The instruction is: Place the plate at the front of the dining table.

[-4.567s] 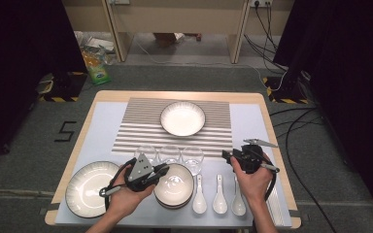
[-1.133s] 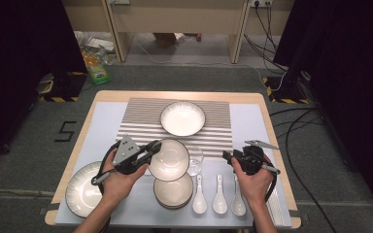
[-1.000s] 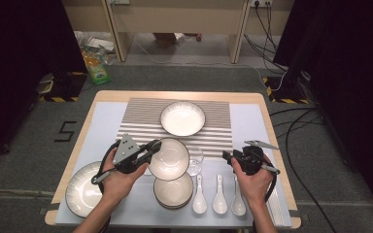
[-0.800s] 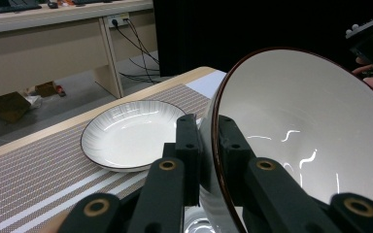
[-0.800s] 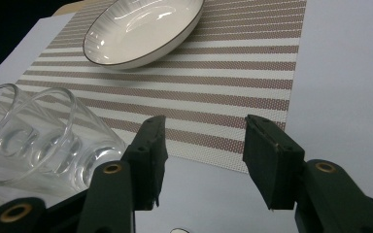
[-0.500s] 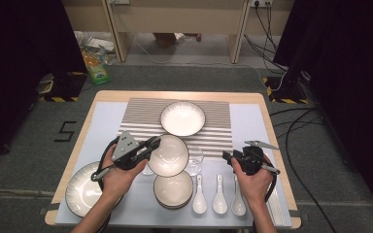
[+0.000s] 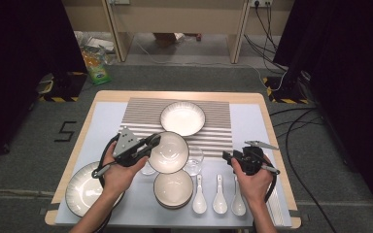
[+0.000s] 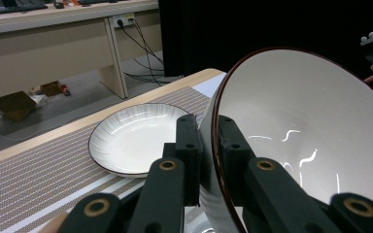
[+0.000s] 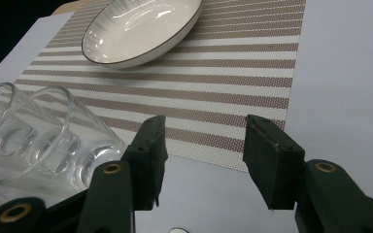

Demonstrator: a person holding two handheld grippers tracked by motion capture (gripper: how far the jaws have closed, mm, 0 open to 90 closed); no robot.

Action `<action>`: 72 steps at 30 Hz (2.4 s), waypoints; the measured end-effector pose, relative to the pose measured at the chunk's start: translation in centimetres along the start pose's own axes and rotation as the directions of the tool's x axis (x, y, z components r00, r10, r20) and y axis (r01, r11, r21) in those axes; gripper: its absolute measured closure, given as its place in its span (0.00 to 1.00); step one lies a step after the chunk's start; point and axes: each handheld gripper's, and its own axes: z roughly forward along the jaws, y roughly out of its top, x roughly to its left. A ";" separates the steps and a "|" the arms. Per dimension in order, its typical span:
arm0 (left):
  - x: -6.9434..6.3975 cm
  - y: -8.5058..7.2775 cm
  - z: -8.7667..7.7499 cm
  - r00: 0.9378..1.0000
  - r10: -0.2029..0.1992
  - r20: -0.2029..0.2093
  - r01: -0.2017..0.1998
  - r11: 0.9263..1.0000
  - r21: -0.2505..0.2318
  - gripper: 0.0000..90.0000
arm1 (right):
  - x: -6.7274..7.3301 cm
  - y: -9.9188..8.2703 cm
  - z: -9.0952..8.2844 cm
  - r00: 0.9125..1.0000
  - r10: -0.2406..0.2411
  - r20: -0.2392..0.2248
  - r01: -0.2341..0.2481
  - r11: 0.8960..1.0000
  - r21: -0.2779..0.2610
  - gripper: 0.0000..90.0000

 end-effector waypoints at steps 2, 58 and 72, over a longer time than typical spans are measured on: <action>0.1 0.0 0.1 1.000 0.001 -0.003 -0.001 1.000 0.001 0.91 | 0.0 0.0 0.0 1.000 0.000 -0.001 0.000 1.000 0.000 0.56; 1.9 1.0 1.3 0.999 -0.017 -0.032 0.017 1.000 -0.001 0.91 | -0.1 -0.2 0.1 1.000 0.003 0.001 -0.003 1.000 0.011 0.56; 2.1 1.2 1.7 0.999 -0.027 -0.036 0.027 1.000 0.001 0.91 | -0.1 -0.2 0.1 1.000 0.005 0.002 -0.005 1.000 0.011 0.56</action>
